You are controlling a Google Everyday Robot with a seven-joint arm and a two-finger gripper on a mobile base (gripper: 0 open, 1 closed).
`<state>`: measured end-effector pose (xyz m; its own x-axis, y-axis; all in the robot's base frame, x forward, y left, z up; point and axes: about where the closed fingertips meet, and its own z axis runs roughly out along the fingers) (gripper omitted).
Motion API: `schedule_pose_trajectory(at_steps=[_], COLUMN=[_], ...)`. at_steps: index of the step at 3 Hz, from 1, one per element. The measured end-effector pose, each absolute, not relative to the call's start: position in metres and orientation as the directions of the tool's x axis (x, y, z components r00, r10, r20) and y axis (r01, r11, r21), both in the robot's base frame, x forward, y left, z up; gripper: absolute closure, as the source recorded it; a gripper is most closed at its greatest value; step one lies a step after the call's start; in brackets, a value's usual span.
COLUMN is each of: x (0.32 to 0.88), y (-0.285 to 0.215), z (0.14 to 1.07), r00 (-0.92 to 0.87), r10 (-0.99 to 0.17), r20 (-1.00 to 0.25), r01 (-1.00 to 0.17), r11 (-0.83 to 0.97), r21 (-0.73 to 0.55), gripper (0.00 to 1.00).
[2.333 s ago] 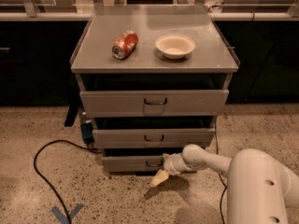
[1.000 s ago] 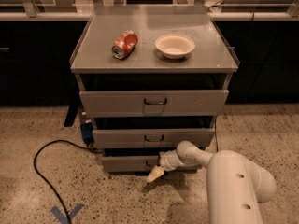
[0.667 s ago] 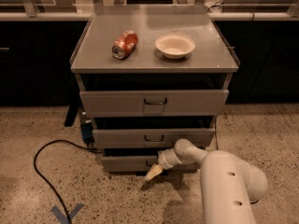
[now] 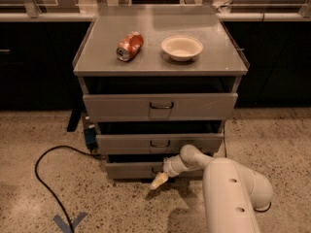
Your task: Open bottom drawer
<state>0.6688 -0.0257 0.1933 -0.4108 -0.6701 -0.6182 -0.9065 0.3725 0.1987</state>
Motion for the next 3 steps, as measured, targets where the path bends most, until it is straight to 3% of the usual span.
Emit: schedule_pose_trajectory(at_steps=[1, 3], x=[0.669, 0.585], y=[-0.026, -0.018], z=[0.197, 0.208], r00=[-0.411, -0.405], r10=[-0.670, -0.672], r20=[-0.618, -0.621], r01=[-0.907, -0.913], r11=[0.372, 0.258], r21=[0.199, 0.316], gripper=[0.00, 0.00])
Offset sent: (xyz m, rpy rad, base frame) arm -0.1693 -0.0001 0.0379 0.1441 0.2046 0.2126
